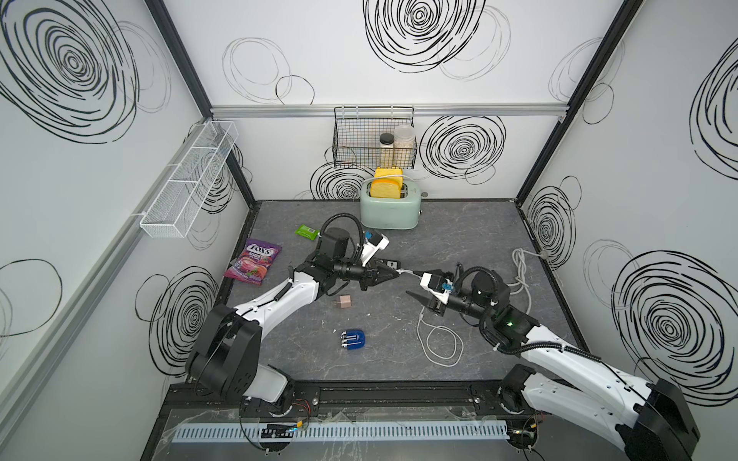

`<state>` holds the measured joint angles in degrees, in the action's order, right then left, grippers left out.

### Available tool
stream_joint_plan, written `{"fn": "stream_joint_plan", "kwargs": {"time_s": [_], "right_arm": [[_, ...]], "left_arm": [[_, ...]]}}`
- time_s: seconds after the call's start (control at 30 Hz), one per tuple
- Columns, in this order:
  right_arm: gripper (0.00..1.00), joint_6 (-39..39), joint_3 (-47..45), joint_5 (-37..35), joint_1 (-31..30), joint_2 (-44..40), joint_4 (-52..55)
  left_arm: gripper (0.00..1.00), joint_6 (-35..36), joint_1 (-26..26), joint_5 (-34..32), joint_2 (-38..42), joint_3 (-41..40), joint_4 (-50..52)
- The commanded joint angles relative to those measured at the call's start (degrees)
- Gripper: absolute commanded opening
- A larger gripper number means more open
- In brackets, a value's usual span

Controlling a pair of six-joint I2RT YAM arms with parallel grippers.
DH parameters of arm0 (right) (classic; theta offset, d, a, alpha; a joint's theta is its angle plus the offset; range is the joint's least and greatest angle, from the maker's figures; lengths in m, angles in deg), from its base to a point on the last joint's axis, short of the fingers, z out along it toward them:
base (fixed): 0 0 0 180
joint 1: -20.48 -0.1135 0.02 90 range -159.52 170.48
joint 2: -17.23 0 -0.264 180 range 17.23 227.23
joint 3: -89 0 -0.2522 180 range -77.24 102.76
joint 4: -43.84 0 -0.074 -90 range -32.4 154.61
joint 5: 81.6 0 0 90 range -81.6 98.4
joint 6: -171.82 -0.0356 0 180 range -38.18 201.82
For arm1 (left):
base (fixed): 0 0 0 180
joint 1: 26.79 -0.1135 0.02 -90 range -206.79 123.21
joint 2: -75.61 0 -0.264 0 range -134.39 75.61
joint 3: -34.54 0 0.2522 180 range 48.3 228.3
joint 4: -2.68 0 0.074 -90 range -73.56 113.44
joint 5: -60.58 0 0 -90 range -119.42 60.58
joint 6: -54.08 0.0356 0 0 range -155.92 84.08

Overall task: Charge the electric shaver
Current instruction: Pick up the charging cable from the center of the board.

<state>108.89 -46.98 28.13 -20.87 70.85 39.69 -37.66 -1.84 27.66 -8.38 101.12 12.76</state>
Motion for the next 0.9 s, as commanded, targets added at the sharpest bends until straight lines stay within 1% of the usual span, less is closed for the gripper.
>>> {"fn": "stream_joint_plan", "kwargs": {"time_s": [0.0, 0.1, 0.23, 0.33, 0.5, 0.57, 0.67, 0.87], "right_arm": [[0.55, 12.38, 2.28, -6.17, -0.96, 1.44, 1.3], [0.53, 15.15, 3.24, -7.14, -1.17, 2.85, 1.17], [0.49, 17.6, 4.08, -6.65, -1.28, 5.06, 1.59], [0.4, 18.26, 5.14, -6.51, -1.53, 6.7, 1.92], [0.29, 18.53, 5.5, -4.53, -1.62, 8.03, 1.45], [0.28, 18.55, 5.69, -4.3, -1.64, 8.5, 1.71], [0.23, 18.55, 5.93, -3.16, -1.64, 9.2, 2.07], [0.23, 17.95, 6.21, -1.82, -1.66, 10.62, 2.82]], "left_arm": [[0.0, 5.87, -0.43, 0.47, -0.12, 3.1, 6.21], [0.0, 7.01, -0.47, 0.62, -0.21, 3.67, 8.43], [0.0, 6.84, -0.49, 1.5, -0.38, 3.91, 8.73], [0.0, 7.26, -0.35, 1.96, -0.78, 4.46, 9.73], [0.0, 7.33, -0.3, 2.9, -1.16, 4.84, 10.11], [0.0, 7.18, -0.14, 3.15, -1.24, 5.01, 10.31], [0.0, 7.27, -0.03, 3.53, -1.55, 5.28, 10.6], [0.0, 7.37, 0.53, 3.96, -1.71, 5.19, 10.63]]}}
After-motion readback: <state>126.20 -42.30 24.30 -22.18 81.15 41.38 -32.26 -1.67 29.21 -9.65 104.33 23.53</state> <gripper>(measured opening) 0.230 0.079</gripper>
